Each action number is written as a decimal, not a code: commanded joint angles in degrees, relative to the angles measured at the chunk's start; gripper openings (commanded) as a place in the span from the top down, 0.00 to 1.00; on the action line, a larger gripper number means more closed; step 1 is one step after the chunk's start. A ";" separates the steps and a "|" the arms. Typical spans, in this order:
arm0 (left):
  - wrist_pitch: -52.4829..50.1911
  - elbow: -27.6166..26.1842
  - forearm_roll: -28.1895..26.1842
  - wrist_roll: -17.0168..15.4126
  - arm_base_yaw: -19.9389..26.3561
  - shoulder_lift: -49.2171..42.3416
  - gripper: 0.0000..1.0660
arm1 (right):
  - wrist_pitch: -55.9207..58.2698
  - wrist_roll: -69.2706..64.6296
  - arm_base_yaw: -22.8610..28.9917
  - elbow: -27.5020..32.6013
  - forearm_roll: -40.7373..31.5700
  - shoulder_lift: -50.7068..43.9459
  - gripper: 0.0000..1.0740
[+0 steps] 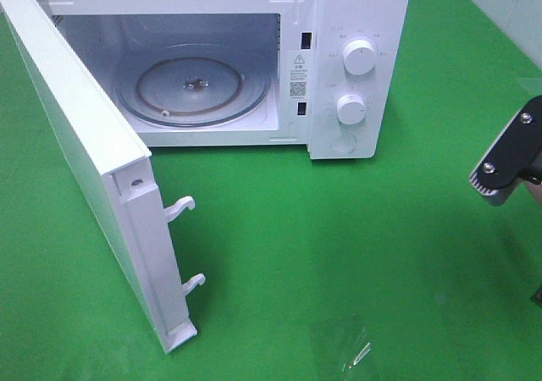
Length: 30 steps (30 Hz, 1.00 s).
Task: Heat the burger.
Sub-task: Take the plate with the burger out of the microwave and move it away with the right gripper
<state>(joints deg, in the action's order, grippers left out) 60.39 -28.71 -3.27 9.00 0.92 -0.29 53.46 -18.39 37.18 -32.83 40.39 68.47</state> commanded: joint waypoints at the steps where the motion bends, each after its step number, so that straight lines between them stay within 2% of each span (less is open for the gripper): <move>1: -0.80 0.06 0.17 -0.34 0.23 -1.03 0.17 | 0.69 -5.84 -0.40 -0.57 4.76 2.75 1.00; 11: -0.80 0.06 0.17 -0.34 0.23 -1.03 0.17 | -1.60 -25.32 -0.57 -0.69 10.20 14.84 1.00; 28: -0.80 0.06 0.17 -0.34 0.23 -1.03 0.17 | -6.47 -31.17 -0.57 -0.69 10.20 28.53 0.99; 30: -0.80 0.06 0.17 -0.34 0.23 -1.03 0.17 | -7.68 -32.60 -1.89 -0.69 10.31 30.71 0.99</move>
<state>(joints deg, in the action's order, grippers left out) 60.39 -28.71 -3.27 9.00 0.92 -0.29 42.80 -50.02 35.64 -33.00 48.19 99.01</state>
